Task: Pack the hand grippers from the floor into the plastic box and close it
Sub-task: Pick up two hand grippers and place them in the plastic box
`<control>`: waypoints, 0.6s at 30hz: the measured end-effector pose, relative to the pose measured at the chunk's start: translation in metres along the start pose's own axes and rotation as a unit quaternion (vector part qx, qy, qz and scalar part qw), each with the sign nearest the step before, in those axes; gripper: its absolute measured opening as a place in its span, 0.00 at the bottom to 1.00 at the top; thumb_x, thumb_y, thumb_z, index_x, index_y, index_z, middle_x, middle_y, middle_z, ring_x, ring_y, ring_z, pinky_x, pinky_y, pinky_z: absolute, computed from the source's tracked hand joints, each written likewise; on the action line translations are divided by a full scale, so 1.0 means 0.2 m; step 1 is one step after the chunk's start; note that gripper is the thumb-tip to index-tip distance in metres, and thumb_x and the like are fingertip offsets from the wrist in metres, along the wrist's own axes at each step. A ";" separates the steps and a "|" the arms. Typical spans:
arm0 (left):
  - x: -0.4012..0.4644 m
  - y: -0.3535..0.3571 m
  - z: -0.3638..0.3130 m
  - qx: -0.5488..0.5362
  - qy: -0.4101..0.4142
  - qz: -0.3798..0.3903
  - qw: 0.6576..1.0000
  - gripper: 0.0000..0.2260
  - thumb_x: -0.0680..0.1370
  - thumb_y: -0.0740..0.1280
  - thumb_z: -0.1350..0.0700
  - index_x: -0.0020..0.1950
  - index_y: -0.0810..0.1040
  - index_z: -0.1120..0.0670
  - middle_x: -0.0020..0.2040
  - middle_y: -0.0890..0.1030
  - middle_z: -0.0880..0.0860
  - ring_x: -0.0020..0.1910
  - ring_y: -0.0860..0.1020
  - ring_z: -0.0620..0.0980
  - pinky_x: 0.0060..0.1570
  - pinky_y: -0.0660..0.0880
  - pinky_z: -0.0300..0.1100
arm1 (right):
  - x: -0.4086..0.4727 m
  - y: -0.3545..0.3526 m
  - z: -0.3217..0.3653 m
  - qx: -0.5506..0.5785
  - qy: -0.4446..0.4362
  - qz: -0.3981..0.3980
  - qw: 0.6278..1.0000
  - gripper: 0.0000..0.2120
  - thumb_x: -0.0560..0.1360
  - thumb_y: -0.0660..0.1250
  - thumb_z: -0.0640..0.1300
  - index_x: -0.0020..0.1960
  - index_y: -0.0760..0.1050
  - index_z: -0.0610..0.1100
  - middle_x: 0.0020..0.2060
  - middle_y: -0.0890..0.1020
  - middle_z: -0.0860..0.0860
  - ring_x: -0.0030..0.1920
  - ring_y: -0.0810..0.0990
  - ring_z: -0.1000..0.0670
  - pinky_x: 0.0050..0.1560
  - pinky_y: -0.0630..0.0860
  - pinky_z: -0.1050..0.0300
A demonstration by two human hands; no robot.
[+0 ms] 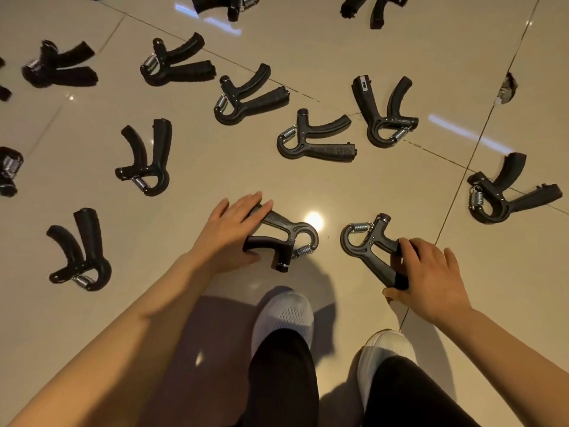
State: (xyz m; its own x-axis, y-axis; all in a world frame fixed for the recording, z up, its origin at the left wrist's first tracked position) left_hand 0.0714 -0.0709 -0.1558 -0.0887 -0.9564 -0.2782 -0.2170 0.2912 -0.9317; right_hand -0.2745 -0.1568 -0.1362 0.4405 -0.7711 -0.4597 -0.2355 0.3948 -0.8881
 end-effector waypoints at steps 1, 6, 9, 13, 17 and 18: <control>0.03 -0.02 0.02 0.023 0.015 0.003 1.000 0.45 0.63 0.76 0.43 0.75 0.61 0.50 0.72 0.67 0.56 0.69 0.66 0.57 0.64 0.64 0.57 | 0.00 0.00 0.00 -0.007 -0.006 -0.005 1.000 0.45 0.59 0.76 0.61 0.69 0.64 0.44 0.63 0.72 0.44 0.64 0.69 0.40 0.67 0.60 0.40; 0.00 -0.04 0.02 -0.003 -0.022 -0.024 0.999 0.38 0.63 0.71 0.40 0.71 0.69 0.49 0.62 0.76 0.52 0.60 0.73 0.57 0.57 0.67 0.51 | -0.04 0.01 -0.03 -0.007 -0.014 -0.007 1.000 0.45 0.54 0.79 0.58 0.66 0.69 0.43 0.59 0.75 0.44 0.62 0.71 0.40 0.65 0.63 0.38; -0.09 -0.04 -0.06 -0.053 -0.061 -0.077 0.994 0.36 0.61 0.63 0.38 0.67 0.73 0.51 0.59 0.77 0.52 0.55 0.73 0.58 0.53 0.69 0.51 | -0.08 0.00 -0.04 0.013 -0.022 -0.030 0.999 0.43 0.49 0.80 0.57 0.60 0.73 0.41 0.53 0.78 0.44 0.55 0.75 0.39 0.58 0.70 0.40; -0.19 -0.07 -0.20 -0.098 -0.104 -0.138 0.980 0.33 0.60 0.70 0.42 0.64 0.75 0.49 0.57 0.76 0.50 0.52 0.66 0.52 0.50 0.67 0.43 | -0.17 -0.07 -0.03 0.042 -0.013 -0.071 0.996 0.38 0.53 0.78 0.56 0.57 0.75 0.39 0.48 0.78 0.43 0.49 0.76 0.40 0.45 0.74 0.48; -0.31 -0.18 -0.37 -0.114 -0.106 -0.195 0.968 0.34 0.61 0.66 0.37 0.65 0.75 0.48 0.57 0.76 0.49 0.52 0.65 0.51 0.50 0.69 0.45 | -0.36 -0.15 0.00 0.074 0.028 -0.115 0.990 0.40 0.55 0.76 0.59 0.61 0.73 0.40 0.51 0.76 0.44 0.50 0.73 0.43 0.47 0.71 0.50; -0.35 -0.21 -0.41 -0.118 -0.097 -0.205 0.967 0.34 0.61 0.65 0.35 0.65 0.74 0.49 0.57 0.75 0.50 0.52 0.66 0.51 0.50 0.69 0.46 | -0.43 -0.17 0.02 0.081 0.037 -0.125 0.988 0.41 0.56 0.76 0.60 0.62 0.72 0.41 0.52 0.75 0.44 0.51 0.73 0.43 0.49 0.71 0.50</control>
State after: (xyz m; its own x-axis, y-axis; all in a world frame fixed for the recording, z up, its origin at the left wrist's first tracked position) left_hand 0.0075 -0.0155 -0.0777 0.2314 -0.9719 0.0431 -0.4125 -0.1381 -0.9004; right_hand -0.3016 -0.1020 -0.0659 0.4006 -0.8871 -0.2293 0.0173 0.2576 -0.9661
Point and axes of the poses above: each hand's wrist, its own x-axis towards the middle knuckle, its own y-axis out of the palm, z = x × y, the point moved 2 cm from there along x, towards the middle knuckle
